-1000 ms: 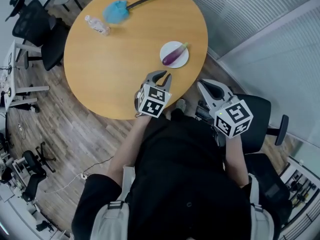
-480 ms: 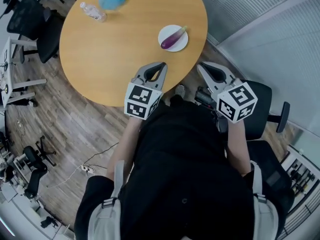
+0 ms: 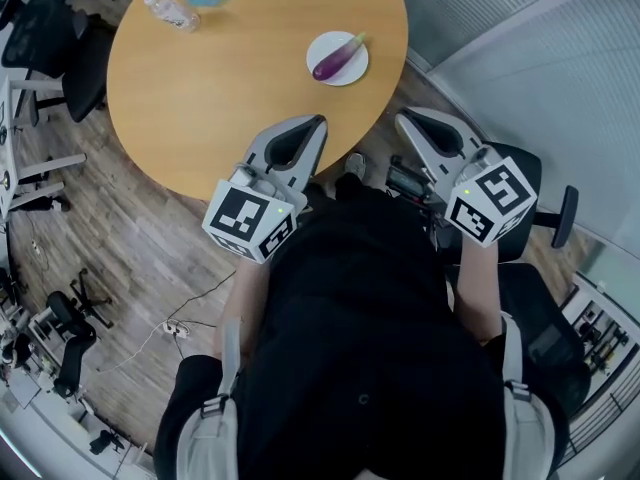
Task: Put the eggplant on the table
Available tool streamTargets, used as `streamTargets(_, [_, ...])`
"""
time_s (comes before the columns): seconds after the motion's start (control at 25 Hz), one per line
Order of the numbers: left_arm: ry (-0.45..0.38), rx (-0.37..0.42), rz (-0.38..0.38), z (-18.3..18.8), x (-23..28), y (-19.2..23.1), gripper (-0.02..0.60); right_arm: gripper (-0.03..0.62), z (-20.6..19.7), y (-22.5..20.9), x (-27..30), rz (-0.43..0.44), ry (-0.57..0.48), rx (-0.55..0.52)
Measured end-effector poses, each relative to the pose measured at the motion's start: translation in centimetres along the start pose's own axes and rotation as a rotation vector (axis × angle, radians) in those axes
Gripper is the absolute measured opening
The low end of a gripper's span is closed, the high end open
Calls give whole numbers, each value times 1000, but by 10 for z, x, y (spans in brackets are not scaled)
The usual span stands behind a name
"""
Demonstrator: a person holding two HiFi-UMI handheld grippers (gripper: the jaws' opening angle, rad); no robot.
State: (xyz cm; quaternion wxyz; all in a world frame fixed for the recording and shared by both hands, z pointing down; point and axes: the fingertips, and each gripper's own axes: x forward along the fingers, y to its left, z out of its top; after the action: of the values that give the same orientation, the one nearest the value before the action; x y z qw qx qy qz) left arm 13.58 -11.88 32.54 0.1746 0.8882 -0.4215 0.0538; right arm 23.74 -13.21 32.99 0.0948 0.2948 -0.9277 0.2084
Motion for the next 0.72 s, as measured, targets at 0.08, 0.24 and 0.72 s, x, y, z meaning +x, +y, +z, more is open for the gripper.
streamTargets(0.08, [-32,-15,-13,12,-2,-5,12,17,7,1,-8,2,-17,-5])
streamTargets(0.24, [-92,3,-22,28,-8,-8,12,17,22,9,-21,27,-61,-7])
streamTargets(0.72, [-117,9,-60,31,1,-12,11,17,20,0,-32,27,-87,-8])
